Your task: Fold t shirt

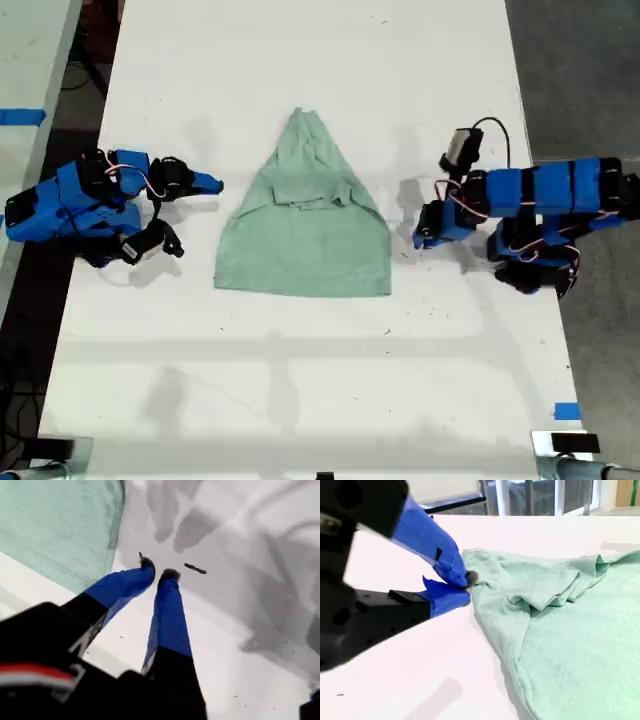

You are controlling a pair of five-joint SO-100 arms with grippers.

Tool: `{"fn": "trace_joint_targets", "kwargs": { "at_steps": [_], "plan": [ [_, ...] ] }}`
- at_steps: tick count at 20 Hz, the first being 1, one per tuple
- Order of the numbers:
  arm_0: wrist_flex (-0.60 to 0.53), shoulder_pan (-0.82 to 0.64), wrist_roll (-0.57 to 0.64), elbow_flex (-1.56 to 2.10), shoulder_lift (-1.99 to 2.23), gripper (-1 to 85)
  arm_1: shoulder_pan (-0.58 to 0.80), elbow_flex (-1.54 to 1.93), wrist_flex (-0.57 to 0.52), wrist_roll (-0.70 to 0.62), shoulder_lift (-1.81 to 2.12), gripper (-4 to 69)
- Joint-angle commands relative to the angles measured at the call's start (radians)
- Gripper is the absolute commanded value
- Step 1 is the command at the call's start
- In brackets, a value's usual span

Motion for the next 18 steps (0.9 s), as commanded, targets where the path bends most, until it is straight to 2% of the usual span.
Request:
{"fn": "trace_joint_targets", "kwargs": {
  "at_steps": [1, 3, 9, 13, 14, 16, 18],
  "plan": [
    [0.0, -0.008, -0.014, 0.0, 0.009, -0.1, -0.048, -0.176, -0.038, 0.003, -0.21, 17.5],
    [0.0, -0.008, -0.014, 0.0, 0.009, -0.1, -0.054, -0.233, -0.046, -0.002, -0.282, 19.4],
    [0.0, -0.006, -0.014, 0.002, 0.009, -0.1, -0.04, -0.256, -0.143, -0.051, -0.399, 19.5],
    [0.0, -0.006, -0.014, 0.002, 0.009, -0.1, -0.034, -0.293, -0.16, -0.075, -0.468, 18.8],
    [0.0, -0.006, -0.014, 0.002, 0.009, -0.1, -0.031, -0.296, -0.153, -0.08, -0.48, 14.2],
    [0.0, -0.005, -0.014, 0.002, 0.009, -0.1, -0.023, -0.313, -0.11, -0.064, -0.509, -0.2],
    [0.0, -0.005, -0.014, 0.002, 0.009, -0.1, -0.021, -0.365, -0.028, -0.04, -0.555, -0.2]
  ]
}}
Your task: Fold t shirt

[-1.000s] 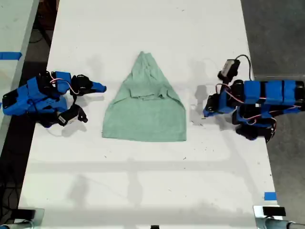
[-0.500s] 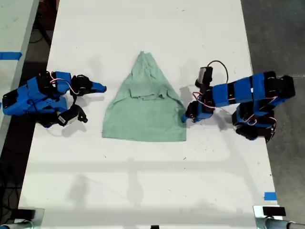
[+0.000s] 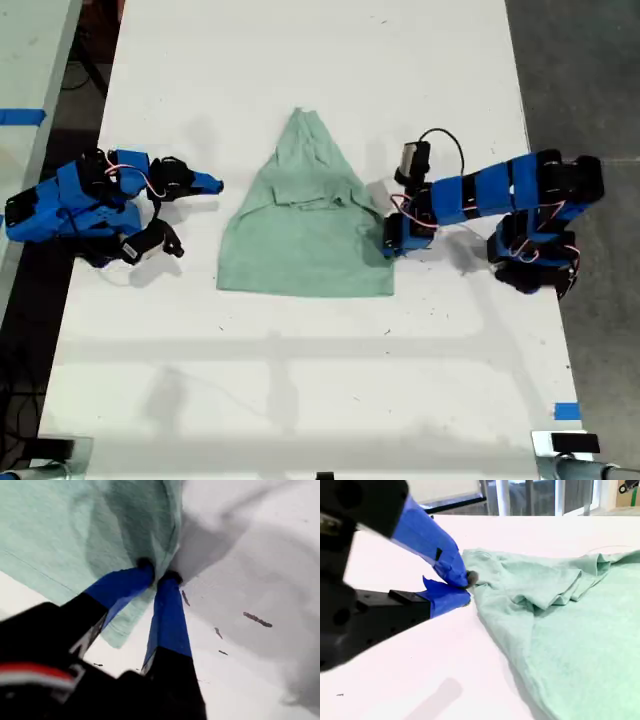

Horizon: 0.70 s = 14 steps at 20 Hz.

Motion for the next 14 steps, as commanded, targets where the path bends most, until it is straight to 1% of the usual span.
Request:
{"fn": "trace_joint_targets", "kwargs": {
  "at_steps": [1, 6, 8, 12, 14],
  "plan": [
    [0.0, -0.005, -0.014, 0.002, 0.009, -0.1, 0.012, -0.069, 0.118, 0.031, -0.051, -0.2],
    [0.0, -0.005, -0.014, 0.002, 0.009, -0.1, -0.023, -0.23, 0.278, 0.087, -0.107, -0.2],
    [0.0, -0.005, -0.014, 0.002, 0.009, -0.1, -0.054, -0.327, 0.333, 0.08, -0.089, -0.2],
    [0.0, -0.005, -0.014, 0.002, 0.009, -0.1, -0.121, -0.491, 0.305, 0.014, -0.06, -0.2],
    [0.0, -0.005, -0.015, 0.002, 0.009, -0.1, -0.141, -0.565, 0.256, -0.026, -0.071, -0.2]
  ]
}}
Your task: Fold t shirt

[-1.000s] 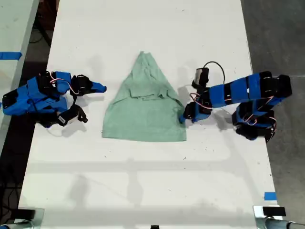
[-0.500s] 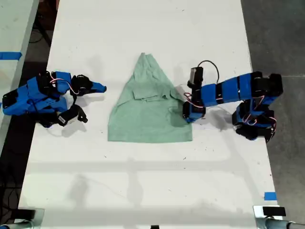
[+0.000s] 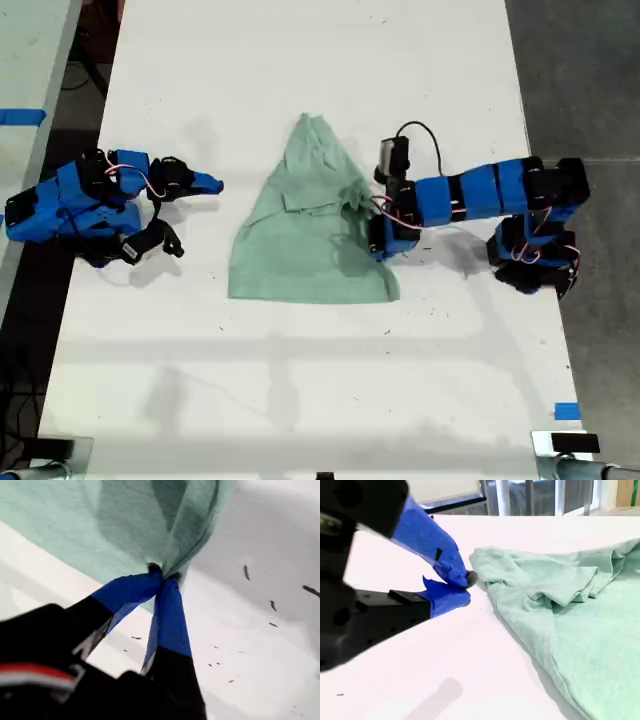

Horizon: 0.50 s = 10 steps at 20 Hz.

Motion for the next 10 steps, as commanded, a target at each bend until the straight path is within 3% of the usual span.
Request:
{"fn": "trace_joint_targets", "kwargs": {
  "at_steps": [1, 6, 10],
  "plan": [
    [0.0, -0.005, -0.015, 0.002, 0.009, -0.1, -0.035, -0.127, -0.089, -0.064, 0.037, -0.2],
    [0.0, -0.005, -0.015, 0.002, 0.009, -0.1, -0.012, -0.204, -0.273, -0.158, -0.067, -0.2],
    [0.0, -0.005, -0.015, 0.002, 0.009, -0.1, 0.012, -0.377, -0.313, -0.204, -0.256, -0.2]
  ]
}}
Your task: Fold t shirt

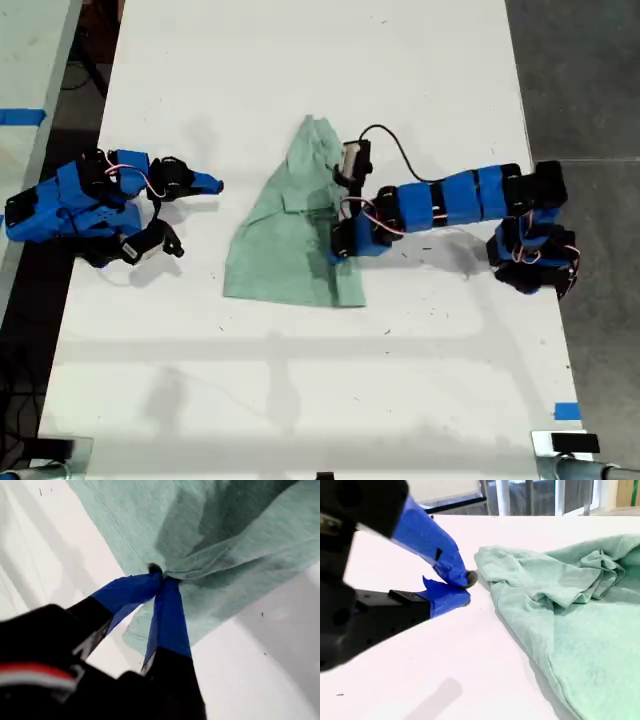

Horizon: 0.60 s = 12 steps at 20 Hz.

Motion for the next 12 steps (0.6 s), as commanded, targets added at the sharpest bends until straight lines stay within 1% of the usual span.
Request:
{"fn": "trace_joint_targets", "kwargs": {
  "at_steps": [1, 6, 7, 8, 9, 10, 11, 12],
  "plan": [
    [0.0, -0.005, -0.015, 0.002, 0.009, -0.1, 0.031, -0.178, -0.034, -0.034, -0.087, -0.2],
    [0.0, -0.003, -0.015, 0.002, 0.009, -0.1, 0.054, -0.256, -0.041, -0.034, -0.196, 0.4],
    [0.0, -0.003, -0.015, 0.002, 0.009, -0.1, 0.054, -0.256, -0.032, -0.023, -0.195, 8.0],
    [0.0, -0.003, -0.015, 0.002, 0.009, -0.1, 0.054, -0.256, -0.009, -0.008, -0.187, 18.3],
    [0.0, -0.003, -0.015, 0.002, 0.009, -0.1, 0.055, -0.256, 0.017, 0.002, -0.169, 20.8],
    [0.0, -0.003, -0.015, 0.002, 0.009, -0.1, 0.057, -0.256, 0.038, -0.014, -0.147, 28.9],
    [0.0, -0.003, -0.015, 0.002, 0.009, -0.1, 0.06, -0.256, 0.061, -0.035, -0.118, 33.0],
    [0.0, -0.003, -0.015, 0.002, 0.009, -0.1, 0.063, -0.256, 0.095, -0.044, -0.083, 32.6]
  ]
}}
